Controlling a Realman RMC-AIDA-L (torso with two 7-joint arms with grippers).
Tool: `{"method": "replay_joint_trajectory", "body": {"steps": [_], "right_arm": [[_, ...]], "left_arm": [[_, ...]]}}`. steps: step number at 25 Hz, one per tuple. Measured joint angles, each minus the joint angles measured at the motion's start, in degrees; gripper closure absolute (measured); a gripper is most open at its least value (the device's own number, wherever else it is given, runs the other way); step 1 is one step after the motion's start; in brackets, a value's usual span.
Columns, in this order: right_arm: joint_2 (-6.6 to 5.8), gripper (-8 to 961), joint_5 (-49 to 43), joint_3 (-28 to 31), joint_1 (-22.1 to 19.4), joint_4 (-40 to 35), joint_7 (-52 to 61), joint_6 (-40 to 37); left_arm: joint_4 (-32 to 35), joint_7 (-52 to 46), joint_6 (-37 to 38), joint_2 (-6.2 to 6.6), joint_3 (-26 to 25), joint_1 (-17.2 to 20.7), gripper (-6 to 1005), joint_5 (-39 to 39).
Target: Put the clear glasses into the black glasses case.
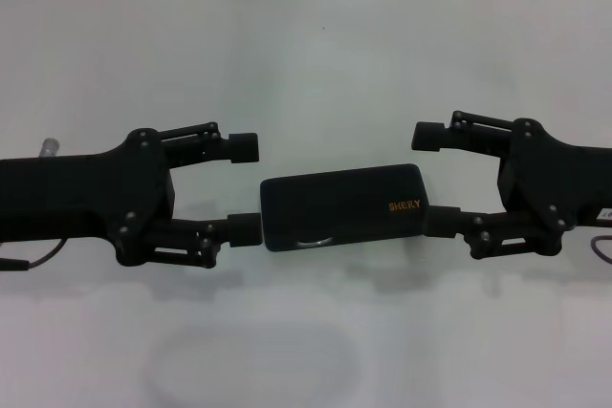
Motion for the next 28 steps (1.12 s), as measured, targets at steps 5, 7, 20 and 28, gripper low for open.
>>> {"method": "replay_joint_trajectory", "body": {"steps": [5, 7, 20, 28], "right_arm": [[0.02, 85, 0.1, 0.0, -0.2, 0.0, 0.0, 0.0], [0.02, 84, 0.2, 0.0, -0.3, 0.0, 0.0, 0.0], [-0.04, 85, 0.4, 0.0, -0.5, 0.4, -0.1, 0.1], [-0.07, 84, 0.4, 0.0, -0.5, 0.6, -0.1, 0.1]], "left_arm": [[-0.1, 0.0, 0.0, 0.02, 0.0, 0.0, 101, 0.0], [-0.1, 0.0, 0.0, 0.02, 0.0, 0.0, 101, 0.0], [-0.3, 0.8, 0.0, -0.59, -0.1, 0.7, 101, 0.0], [-0.3, 0.9, -0.1, -0.81, 0.0, 1.2, 101, 0.0]]}}
